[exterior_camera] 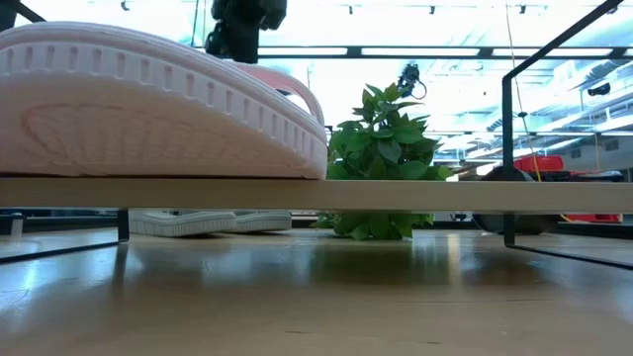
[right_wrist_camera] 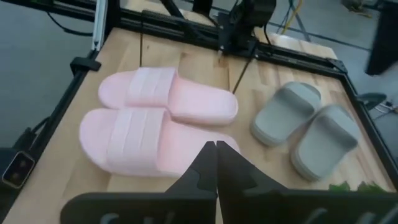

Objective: Pick and place slides into the shelf
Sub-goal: Put the left gray slipper on the shelf

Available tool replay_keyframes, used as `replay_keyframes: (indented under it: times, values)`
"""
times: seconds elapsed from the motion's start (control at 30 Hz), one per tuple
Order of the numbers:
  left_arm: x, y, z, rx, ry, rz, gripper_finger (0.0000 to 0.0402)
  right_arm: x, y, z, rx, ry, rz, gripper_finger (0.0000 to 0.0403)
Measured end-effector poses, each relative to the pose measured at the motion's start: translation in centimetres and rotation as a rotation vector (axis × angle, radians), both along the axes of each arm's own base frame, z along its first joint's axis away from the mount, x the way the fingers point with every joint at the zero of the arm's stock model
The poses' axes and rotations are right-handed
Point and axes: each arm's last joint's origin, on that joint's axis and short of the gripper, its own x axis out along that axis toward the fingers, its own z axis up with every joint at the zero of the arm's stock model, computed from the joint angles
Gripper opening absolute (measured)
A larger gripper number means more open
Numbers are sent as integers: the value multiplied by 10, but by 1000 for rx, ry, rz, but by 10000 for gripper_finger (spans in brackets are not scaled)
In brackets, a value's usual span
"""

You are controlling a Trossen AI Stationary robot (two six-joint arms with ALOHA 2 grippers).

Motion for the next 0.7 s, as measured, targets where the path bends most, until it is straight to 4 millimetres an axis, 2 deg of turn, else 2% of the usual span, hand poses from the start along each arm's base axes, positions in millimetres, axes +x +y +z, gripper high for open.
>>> replay_keyframes:
  times: [0.27, 0.43, 0.7]
  values:
    - [-29, 62, -2, 19, 53, 82, 110, 18, -41, 0, 2, 16, -38, 0]
    - [-52, 97, -2, -38, 28, 170, 109, 27, -71, 0, 43, 35, -51, 0]
    - [-76, 127, -2, -129, -48, 233, 107, 32, -111, 1, 57, 39, -102, 0]
